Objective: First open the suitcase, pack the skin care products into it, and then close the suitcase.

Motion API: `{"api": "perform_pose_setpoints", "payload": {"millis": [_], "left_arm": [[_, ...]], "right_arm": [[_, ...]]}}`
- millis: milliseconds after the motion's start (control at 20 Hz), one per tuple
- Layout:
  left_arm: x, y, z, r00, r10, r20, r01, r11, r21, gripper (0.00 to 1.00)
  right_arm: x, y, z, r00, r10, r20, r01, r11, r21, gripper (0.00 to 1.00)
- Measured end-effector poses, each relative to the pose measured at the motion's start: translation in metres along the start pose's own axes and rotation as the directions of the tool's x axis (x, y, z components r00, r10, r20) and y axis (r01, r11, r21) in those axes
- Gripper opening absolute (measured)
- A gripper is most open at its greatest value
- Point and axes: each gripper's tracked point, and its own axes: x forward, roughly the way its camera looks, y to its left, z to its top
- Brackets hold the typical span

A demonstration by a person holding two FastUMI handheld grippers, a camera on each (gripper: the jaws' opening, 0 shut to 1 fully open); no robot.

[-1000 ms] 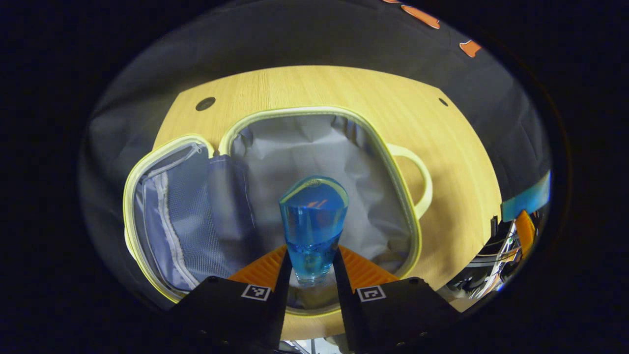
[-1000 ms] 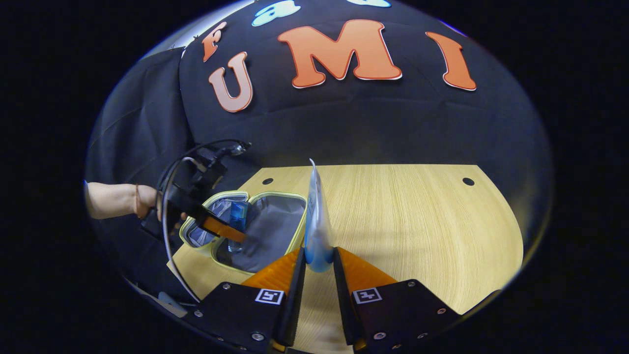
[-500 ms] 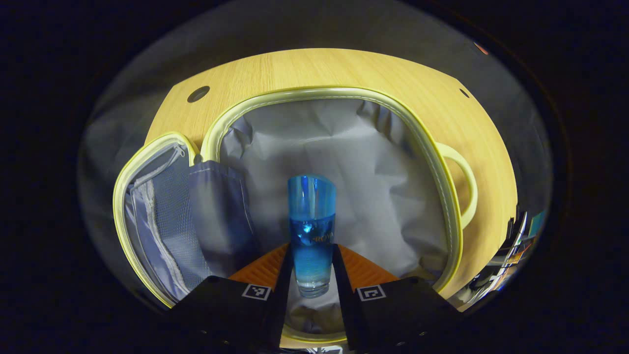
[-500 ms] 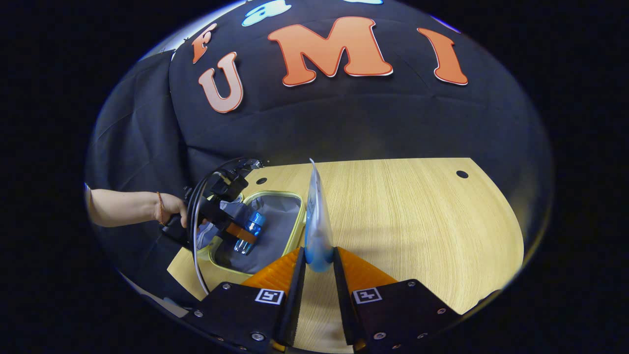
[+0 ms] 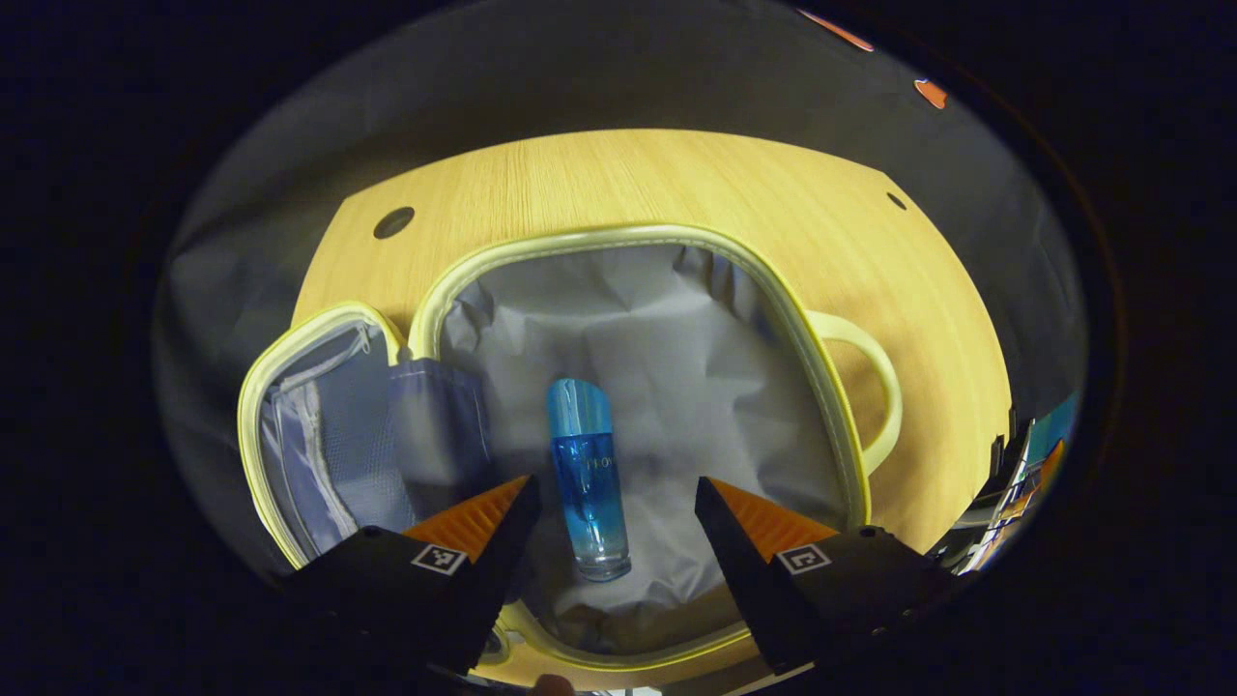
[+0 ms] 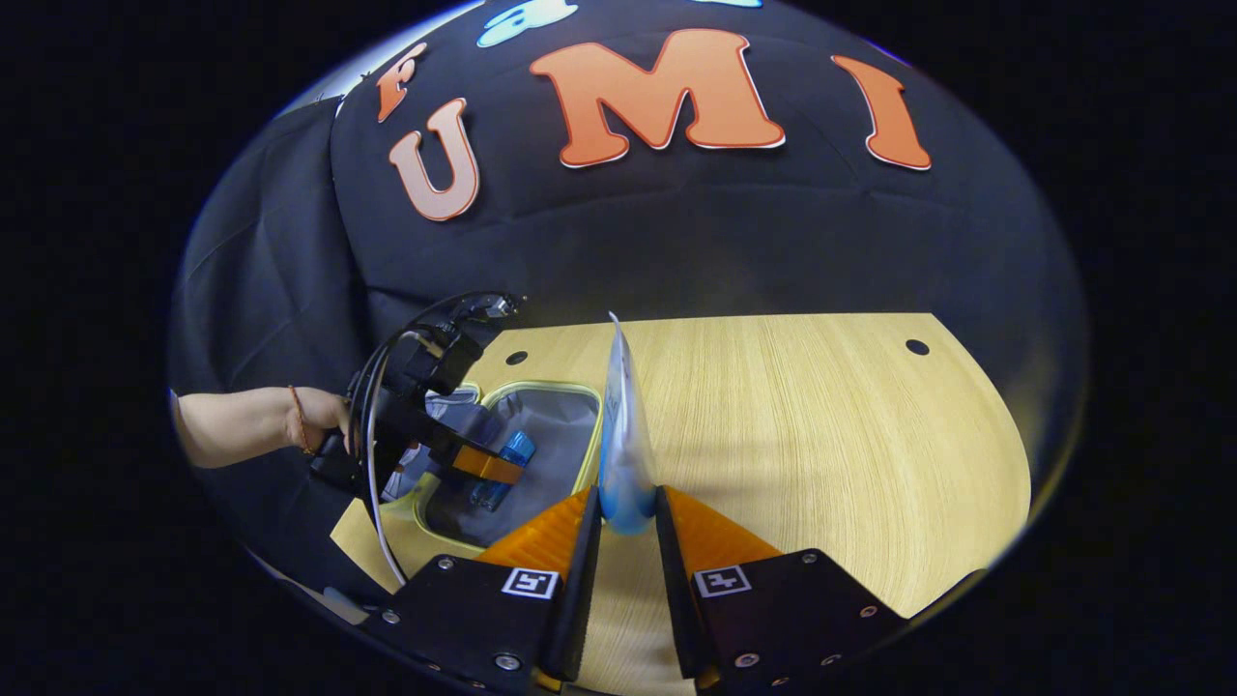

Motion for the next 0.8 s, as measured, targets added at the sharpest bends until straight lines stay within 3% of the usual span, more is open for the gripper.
{"api": "perform_pose_setpoints", "payload": {"millis": [250, 500, 700, 800], "left_arm": [[-0.062, 0.012, 0.017, 0.977, 0.010, 0.213, -0.006, 1.000, -0.019, 1.00], [-0.157, 0.054, 0.020, 0.899, 0.100, 0.426, -0.076, 0.994, -0.074, 0.99], [-0.225, 0.098, -0.001, 0.856, 0.142, 0.498, -0.073, 0.985, -0.154, 0.99], [-0.242, 0.127, -0.017, 0.842, 0.194, 0.503, -0.117, 0.977, -0.180, 0.99]], "right_arm": [[0.012, 0.026, 0.003, 0.998, 0.036, -0.047, -0.037, 0.999, -0.020, 0.37], [0.039, 0.061, 0.007, 0.991, 0.079, -0.111, -0.085, 0.995, -0.047, 0.37], [0.062, 0.098, 0.000, 0.970, 0.145, -0.196, -0.142, 0.989, 0.032, 0.37], [0.074, 0.112, -0.011, 0.952, 0.172, -0.253, -0.164, 0.985, 0.053, 0.37]]}}
